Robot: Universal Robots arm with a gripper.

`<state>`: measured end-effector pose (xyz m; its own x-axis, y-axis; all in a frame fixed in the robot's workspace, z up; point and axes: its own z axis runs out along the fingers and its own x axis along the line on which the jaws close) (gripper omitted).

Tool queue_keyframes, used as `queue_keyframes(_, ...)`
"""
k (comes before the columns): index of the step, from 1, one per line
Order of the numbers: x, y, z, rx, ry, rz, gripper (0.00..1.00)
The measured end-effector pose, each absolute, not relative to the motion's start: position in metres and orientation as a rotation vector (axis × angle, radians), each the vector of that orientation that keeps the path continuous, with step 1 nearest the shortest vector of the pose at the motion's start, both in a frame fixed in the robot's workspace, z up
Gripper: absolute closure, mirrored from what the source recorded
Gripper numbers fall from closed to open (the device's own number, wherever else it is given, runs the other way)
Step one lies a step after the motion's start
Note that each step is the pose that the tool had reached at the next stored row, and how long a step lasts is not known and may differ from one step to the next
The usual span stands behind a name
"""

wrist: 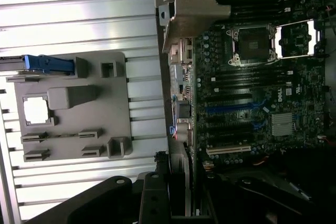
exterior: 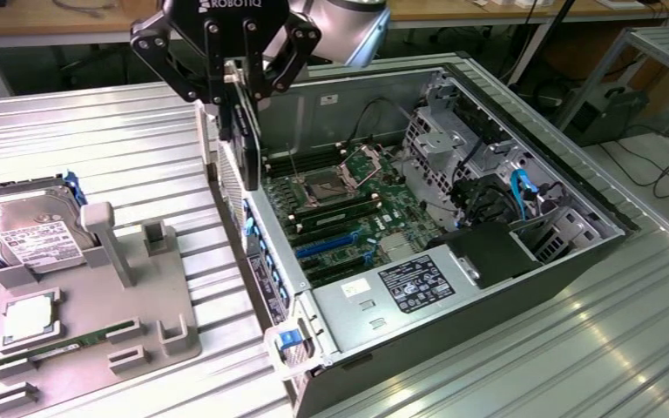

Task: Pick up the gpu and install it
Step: 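Pick up the gpu and move the gpu toward the slot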

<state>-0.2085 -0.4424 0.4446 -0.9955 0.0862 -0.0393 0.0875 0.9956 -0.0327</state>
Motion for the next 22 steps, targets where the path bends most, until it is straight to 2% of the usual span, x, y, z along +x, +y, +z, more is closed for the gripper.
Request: queue_keyframes(22, -0.176, -0.442, 0.445, 0.135, 3.1, -0.053, 0.71)
